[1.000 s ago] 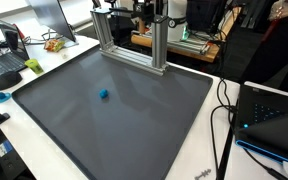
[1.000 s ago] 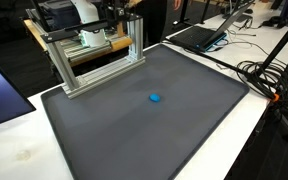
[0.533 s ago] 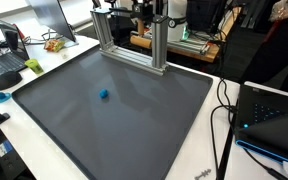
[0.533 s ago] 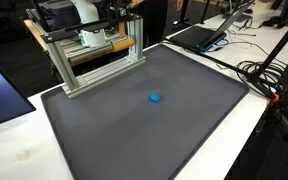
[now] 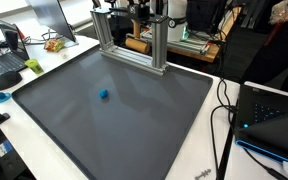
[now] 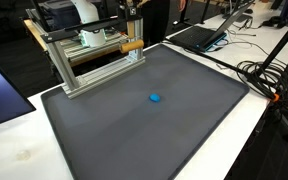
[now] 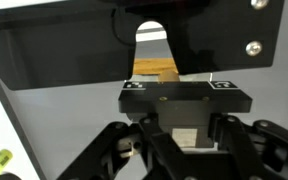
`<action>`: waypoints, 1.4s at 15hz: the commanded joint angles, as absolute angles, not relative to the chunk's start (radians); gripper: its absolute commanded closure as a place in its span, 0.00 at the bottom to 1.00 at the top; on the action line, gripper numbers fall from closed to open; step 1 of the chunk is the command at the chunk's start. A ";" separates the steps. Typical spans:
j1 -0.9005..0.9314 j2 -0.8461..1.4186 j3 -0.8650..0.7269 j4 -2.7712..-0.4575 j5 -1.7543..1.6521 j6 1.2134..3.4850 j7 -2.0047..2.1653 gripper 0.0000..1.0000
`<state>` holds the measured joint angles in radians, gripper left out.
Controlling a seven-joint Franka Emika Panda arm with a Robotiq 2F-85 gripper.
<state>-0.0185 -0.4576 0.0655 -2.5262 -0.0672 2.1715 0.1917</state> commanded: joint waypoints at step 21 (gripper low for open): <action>-0.014 0.132 0.009 -1.961 -0.142 2.163 0.165 0.53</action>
<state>-0.0288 0.1318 0.0243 -1.9625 -0.1447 2.1650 0.1672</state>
